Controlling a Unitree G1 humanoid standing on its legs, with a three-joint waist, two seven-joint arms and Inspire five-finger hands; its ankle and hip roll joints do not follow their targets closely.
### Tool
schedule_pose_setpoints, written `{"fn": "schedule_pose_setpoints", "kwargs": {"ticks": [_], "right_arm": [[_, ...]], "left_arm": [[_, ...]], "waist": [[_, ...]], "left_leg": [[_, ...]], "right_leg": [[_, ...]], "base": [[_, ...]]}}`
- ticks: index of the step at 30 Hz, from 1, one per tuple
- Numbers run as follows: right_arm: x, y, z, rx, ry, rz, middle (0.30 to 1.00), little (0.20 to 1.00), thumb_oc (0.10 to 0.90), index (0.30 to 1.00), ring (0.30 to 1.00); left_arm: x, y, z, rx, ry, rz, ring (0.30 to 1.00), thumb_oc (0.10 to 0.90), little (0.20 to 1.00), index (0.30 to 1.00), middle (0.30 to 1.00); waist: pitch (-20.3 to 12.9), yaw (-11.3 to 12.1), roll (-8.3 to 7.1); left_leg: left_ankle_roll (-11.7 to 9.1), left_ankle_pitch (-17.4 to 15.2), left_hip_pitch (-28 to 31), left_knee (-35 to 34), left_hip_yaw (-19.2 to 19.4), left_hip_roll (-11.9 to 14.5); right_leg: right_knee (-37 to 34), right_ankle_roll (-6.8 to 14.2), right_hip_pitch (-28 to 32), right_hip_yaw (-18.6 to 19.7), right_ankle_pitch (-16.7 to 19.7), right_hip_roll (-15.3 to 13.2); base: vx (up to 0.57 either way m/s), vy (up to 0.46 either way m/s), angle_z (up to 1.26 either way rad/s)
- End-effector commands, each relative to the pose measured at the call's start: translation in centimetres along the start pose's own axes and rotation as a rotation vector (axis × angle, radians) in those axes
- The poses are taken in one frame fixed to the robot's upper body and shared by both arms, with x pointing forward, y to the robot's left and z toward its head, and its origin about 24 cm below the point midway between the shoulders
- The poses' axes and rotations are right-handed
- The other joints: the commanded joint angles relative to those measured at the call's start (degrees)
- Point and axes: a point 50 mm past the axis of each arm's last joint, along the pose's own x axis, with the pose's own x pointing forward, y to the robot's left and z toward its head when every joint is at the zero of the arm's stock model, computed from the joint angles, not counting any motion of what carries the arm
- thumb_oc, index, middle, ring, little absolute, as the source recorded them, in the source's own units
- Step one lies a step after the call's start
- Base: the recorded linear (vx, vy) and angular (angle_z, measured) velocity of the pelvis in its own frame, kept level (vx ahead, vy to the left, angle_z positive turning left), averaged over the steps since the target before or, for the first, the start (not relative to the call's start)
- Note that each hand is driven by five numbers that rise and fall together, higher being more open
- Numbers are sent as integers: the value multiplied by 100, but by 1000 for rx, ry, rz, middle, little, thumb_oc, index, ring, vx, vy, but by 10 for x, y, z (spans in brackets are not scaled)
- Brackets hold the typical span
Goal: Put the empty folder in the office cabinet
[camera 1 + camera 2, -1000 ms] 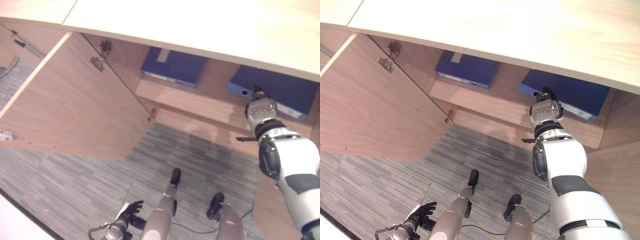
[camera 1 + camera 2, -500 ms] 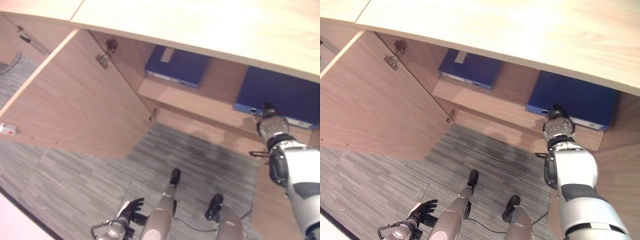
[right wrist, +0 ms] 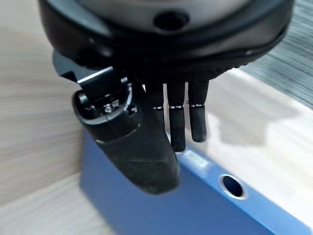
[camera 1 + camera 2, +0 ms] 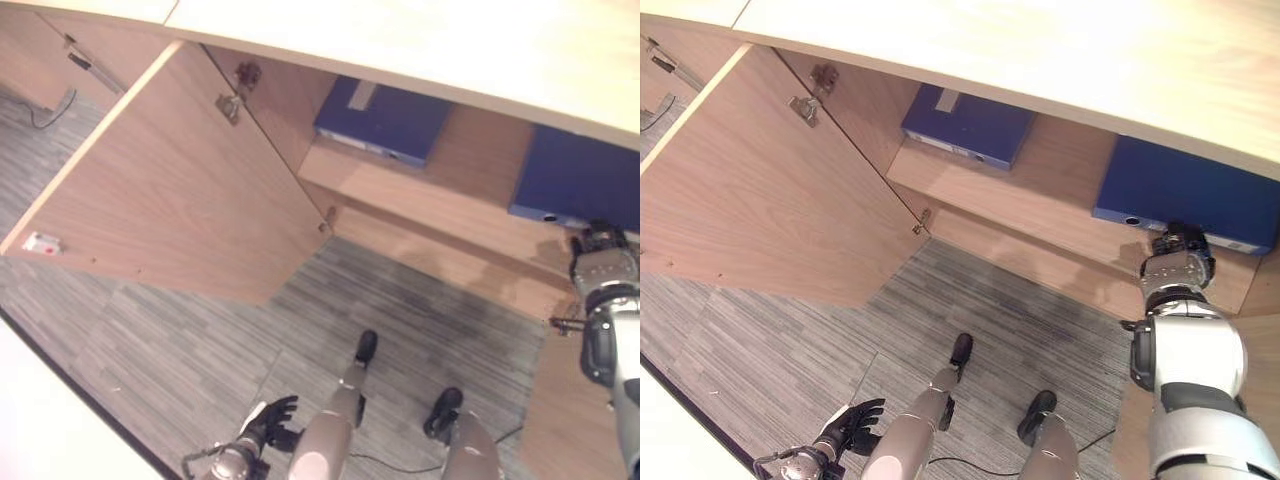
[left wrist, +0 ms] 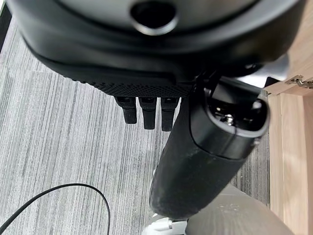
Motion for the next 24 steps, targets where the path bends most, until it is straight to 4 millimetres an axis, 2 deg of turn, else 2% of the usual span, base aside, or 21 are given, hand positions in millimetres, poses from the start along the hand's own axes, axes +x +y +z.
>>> {"fn": "schedule_pose_setpoints", "kwargs": {"ticks": [1, 9, 11, 14, 15, 21, 24], "right_arm": [[-13, 34, 81, -71, -273, 183, 300, 300, 400, 300, 300], [-24, 51, 108, -167, -353, 229, 300, 300, 400, 300, 300], [-30, 55, 127, -172, -404, 235, 300, 300, 400, 300, 300], [-34, 57, 139, -180, -438, 238, 300, 300, 400, 300, 300], [-37, 56, 149, -177, -465, 236, 300, 300, 400, 300, 300], [-35, 55, 147, -160, -462, 247, 300, 300, 400, 300, 300], [-33, 56, 136, -148, -443, 273, 300, 300, 400, 300, 300]], "left_arm": [[-1, 16, 7, 64, -39, -1, 900, 800, 900, 900, 900], [-4, 17, 2, 73, -28, -3, 900, 800, 900, 900, 900], [-6, 18, -1, 70, -24, -3, 900, 800, 900, 900, 900], [-7, 17, -4, 77, -20, -12, 900, 800, 900, 900, 900], [-9, 16, -8, 89, -8, -22, 900, 800, 900, 900, 900], [-9, 13, -9, 94, -7, -36, 900, 800, 900, 900, 900], [-8, 13, -5, 91, -18, -33, 900, 800, 900, 900, 900]], "waist": [[162, 42, -138], [161, 87, -83], [153, 128, -46], [143, 157, -5], [114, 198, 23], [76, 229, 67], [78, 210, 67]], "left_leg": [[-177, -1463, 551, 562, 186, -38], [-187, -1398, 508, 496, 192, -37], [-191, -1362, 482, 453, 184, -48], [-196, -1332, 461, 425, 174, -58], [-201, -1299, 457, 370, 161, -65], [-219, -1216, 524, 201, 82, -53], [-226, -1185, 562, 142, 43, -41]], "right_leg": [[-1154, 479, 629, 185, 285, 143], [-1144, 487, 522, 193, 319, 111], [-1129, 495, 472, 177, 321, 86], [-1130, 499, 448, 160, 313, 74], [-1143, 507, 430, 139, 321, 60], [-1212, 508, 477, 81, 323, 70], [-1242, 497, 532, 56, 317, 86]], "base": [[0, 0, 0], [0, 0, 0], [1, -4, 2], [11, 0, 7], [21, 1, 12], [30, -5, 7], [40, -12, 3]]}}
